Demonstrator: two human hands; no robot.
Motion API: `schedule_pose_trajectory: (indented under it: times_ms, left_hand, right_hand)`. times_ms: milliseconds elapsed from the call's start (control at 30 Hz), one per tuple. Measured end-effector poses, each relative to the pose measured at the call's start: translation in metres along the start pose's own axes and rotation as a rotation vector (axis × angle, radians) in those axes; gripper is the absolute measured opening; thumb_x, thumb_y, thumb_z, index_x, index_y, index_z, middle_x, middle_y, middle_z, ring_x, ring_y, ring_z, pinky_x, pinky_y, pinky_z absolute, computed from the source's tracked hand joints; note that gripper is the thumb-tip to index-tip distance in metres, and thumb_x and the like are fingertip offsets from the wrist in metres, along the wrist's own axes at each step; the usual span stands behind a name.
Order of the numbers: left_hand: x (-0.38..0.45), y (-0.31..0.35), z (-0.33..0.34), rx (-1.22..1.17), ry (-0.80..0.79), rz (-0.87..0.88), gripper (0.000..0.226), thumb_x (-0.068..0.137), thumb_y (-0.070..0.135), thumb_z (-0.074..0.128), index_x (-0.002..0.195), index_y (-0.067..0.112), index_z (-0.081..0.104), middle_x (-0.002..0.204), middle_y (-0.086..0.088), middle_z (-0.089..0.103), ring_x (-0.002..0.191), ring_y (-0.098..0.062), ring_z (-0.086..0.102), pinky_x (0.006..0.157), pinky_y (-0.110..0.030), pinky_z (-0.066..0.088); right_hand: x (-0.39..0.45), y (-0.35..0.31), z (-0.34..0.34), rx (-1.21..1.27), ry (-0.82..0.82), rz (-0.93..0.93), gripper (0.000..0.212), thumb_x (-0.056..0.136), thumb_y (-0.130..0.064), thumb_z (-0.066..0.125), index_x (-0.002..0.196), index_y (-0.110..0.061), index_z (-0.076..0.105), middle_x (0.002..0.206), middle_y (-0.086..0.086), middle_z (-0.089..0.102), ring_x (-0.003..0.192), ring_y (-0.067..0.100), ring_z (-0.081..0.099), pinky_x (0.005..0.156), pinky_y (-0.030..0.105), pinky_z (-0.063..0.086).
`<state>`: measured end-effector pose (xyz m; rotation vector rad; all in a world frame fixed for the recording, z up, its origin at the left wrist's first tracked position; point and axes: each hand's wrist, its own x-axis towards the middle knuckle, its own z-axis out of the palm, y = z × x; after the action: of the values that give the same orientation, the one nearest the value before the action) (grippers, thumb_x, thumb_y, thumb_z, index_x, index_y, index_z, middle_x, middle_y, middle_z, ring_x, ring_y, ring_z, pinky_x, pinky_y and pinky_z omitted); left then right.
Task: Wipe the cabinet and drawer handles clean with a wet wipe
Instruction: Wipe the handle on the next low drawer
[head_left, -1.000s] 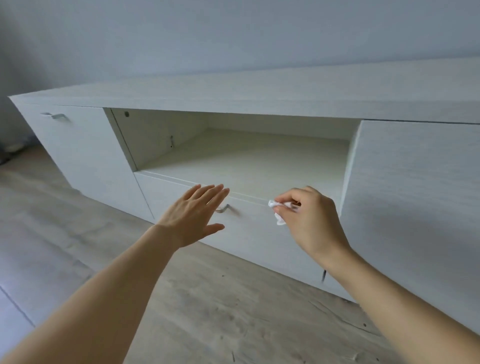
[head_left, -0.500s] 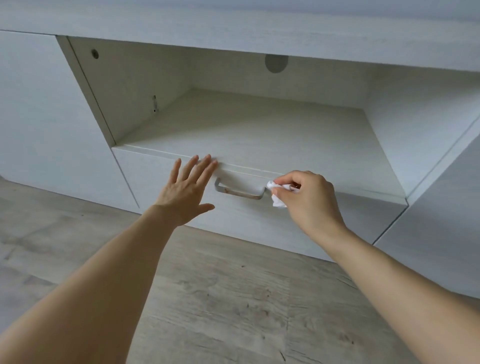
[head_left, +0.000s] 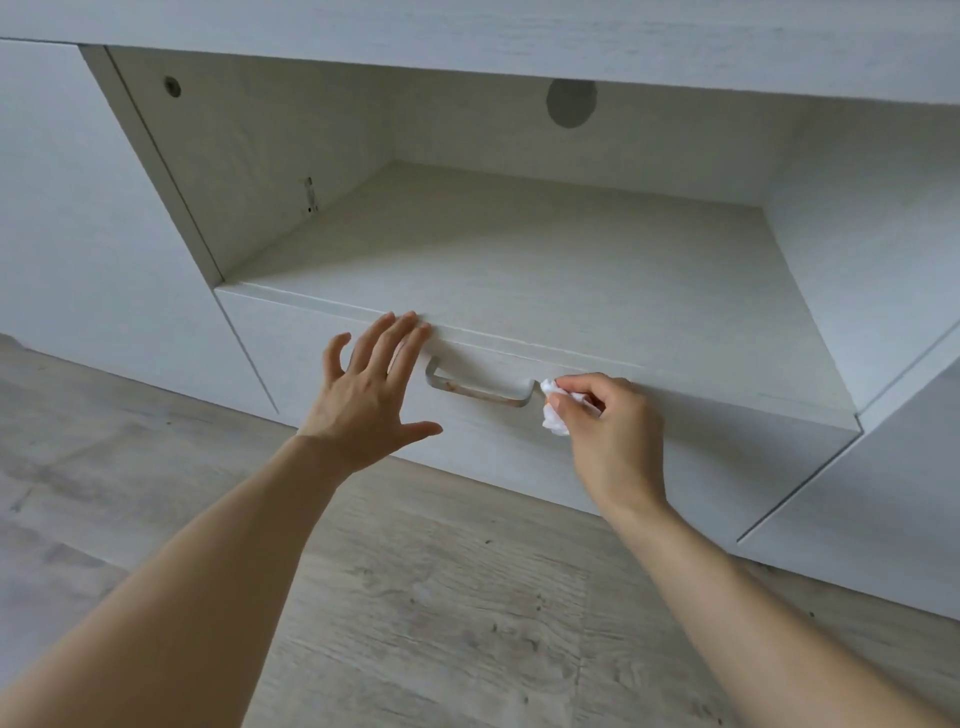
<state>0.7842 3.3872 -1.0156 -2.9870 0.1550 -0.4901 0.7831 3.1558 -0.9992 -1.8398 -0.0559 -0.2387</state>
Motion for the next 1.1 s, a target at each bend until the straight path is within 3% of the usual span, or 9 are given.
schedule_pose_trajectory:
  times_ms: [167, 267, 433, 567, 733, 933, 1033, 1100]
  left_hand:
    - [0.001, -0.004, 0.020, -0.028, 0.147, 0.034, 0.109, 0.069, 0.070, 0.064, 0.150, 0.010, 0.023, 0.156, -0.008, 0.021, 0.145, -0.025, 0.012, 0.112, -0.046, 0.000]
    - [0.005, -0.006, 0.031, -0.095, 0.263, 0.062, 0.107, 0.066, 0.068, 0.066, 0.147, 0.009, 0.028, 0.152, -0.012, 0.031, 0.142, -0.027, 0.020, 0.111, -0.046, -0.001]
    - [0.012, 0.000, 0.056, -0.202, 0.420, 0.035, 0.109, 0.061, 0.065, 0.074, 0.142, 0.008, 0.027, 0.147, -0.015, 0.035, 0.139, -0.029, 0.019, 0.108, -0.057, 0.012]
    - [0.018, 0.006, 0.068, -0.260, 0.523, 0.018, 0.107, 0.062, 0.067, 0.072, 0.140, 0.006, 0.030, 0.144, -0.015, 0.035, 0.137, -0.031, 0.019, 0.106, -0.058, 0.016]
    - [0.023, 0.004, 0.077, -0.247, 0.613, 0.025, 0.101, 0.066, 0.062, 0.076, 0.139, 0.008, 0.030, 0.141, -0.017, 0.041, 0.136, -0.030, 0.022, 0.103, -0.061, 0.021]
    - [0.024, 0.002, 0.081, -0.234, 0.665, 0.023, 0.094, 0.073, 0.062, 0.072, 0.139, 0.010, 0.032, 0.141, -0.015, 0.042, 0.137, -0.028, 0.024, 0.101, -0.061, 0.023]
    - [0.025, 0.004, 0.081, -0.242, 0.682, 0.018, 0.090, 0.076, 0.064, 0.068, 0.139, 0.010, 0.032, 0.140, -0.015, 0.044, 0.137, -0.028, 0.024, 0.102, -0.060, 0.022]
    - [0.026, 0.004, 0.081, -0.252, 0.687, 0.016, 0.089, 0.077, 0.064, 0.067, 0.138, 0.011, 0.032, 0.140, -0.015, 0.044, 0.137, -0.028, 0.024, 0.102, -0.061, 0.022]
  right_hand:
    - [-0.006, 0.018, 0.026, 0.060, 0.173, -0.049, 0.011, 0.086, -0.005, 0.066, 0.092, -0.010, 0.073, 0.089, -0.001, 0.071, 0.070, -0.012, 0.061, 0.066, 0.000, 0.041]
    - [-0.008, 0.021, 0.042, 0.055, 0.278, -0.061, 0.015, 0.086, -0.006, 0.066, 0.095, -0.016, 0.074, 0.094, -0.003, 0.072, 0.081, -0.002, 0.063, 0.076, 0.003, 0.043]
    - [-0.020, 0.027, 0.051, -0.033, 0.363, -0.246, 0.021, 0.084, 0.003, 0.065, 0.096, -0.013, 0.073, 0.088, -0.011, 0.065, 0.077, -0.009, 0.062, 0.073, 0.001, 0.041]
    - [-0.022, 0.029, 0.056, 0.014, 0.414, -0.296, 0.025, 0.082, 0.005, 0.067, 0.097, -0.015, 0.072, 0.088, -0.003, 0.066, 0.077, -0.007, 0.063, 0.073, 0.004, 0.044]
    - [-0.026, 0.035, 0.060, 0.001, 0.403, -0.389, 0.025, 0.081, 0.009, 0.066, 0.101, -0.006, 0.069, 0.088, 0.004, 0.063, 0.077, -0.010, 0.062, 0.073, 0.003, 0.047]
    - [-0.026, 0.041, 0.073, -0.015, 0.501, -0.427, 0.019, 0.080, 0.010, 0.066, 0.098, 0.005, 0.069, 0.087, 0.008, 0.059, 0.078, -0.012, 0.058, 0.073, 0.002, 0.045]
    - [-0.023, 0.046, 0.068, 0.011, 0.503, -0.431, 0.018, 0.080, 0.007, 0.068, 0.096, -0.001, 0.070, 0.085, 0.003, 0.060, 0.079, -0.010, 0.059, 0.073, 0.005, 0.046]
    - [-0.025, 0.048, 0.070, 0.102, 0.519, -0.371, 0.018, 0.082, 0.001, 0.068, 0.095, -0.010, 0.069, 0.083, -0.001, 0.062, 0.077, -0.003, 0.063, 0.072, 0.014, 0.050]
